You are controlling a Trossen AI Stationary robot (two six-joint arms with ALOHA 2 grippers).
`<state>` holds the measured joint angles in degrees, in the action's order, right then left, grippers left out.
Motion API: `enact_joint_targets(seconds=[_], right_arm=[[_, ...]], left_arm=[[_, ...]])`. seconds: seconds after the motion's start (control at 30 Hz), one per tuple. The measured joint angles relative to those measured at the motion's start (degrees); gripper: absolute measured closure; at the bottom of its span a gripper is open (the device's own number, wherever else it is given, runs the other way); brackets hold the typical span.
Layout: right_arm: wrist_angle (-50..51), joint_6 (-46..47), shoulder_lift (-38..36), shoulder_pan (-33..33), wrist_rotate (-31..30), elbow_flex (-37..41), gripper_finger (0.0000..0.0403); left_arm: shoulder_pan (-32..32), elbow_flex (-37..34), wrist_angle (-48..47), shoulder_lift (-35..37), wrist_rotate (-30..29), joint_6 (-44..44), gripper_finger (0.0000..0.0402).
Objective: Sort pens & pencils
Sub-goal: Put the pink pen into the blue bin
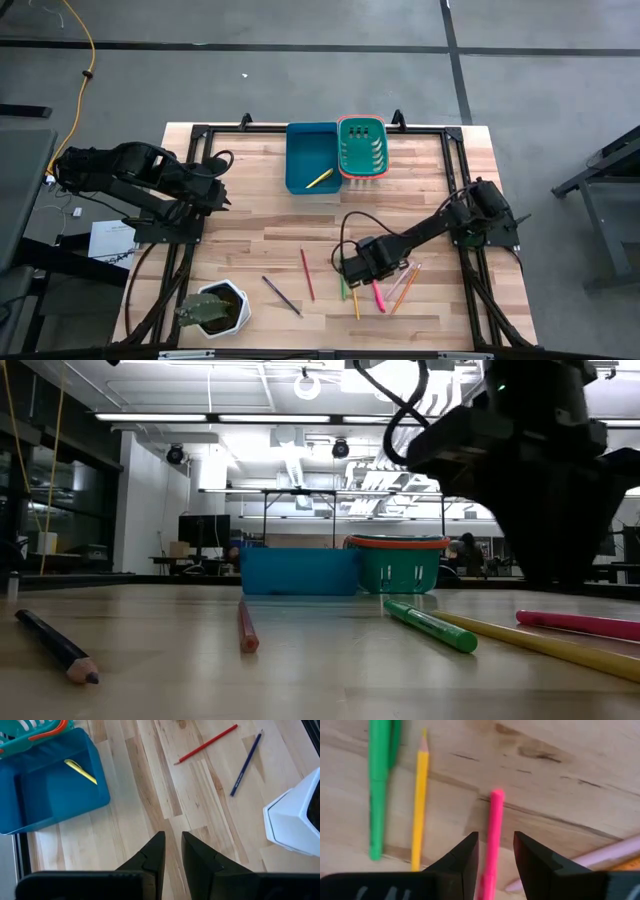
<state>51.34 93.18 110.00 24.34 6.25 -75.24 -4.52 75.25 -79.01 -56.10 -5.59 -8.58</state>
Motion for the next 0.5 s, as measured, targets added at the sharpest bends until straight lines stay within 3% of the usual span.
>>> enact_joint_targets(seconds=[0.5], right_arm=[[-3.7, 1.0, 0.0, 0.3, 0.4, 3.1, 0.029]], left_arm=[[0.0, 0.0, -0.2, 0.0, 0.0, 0.0, 0.035]])
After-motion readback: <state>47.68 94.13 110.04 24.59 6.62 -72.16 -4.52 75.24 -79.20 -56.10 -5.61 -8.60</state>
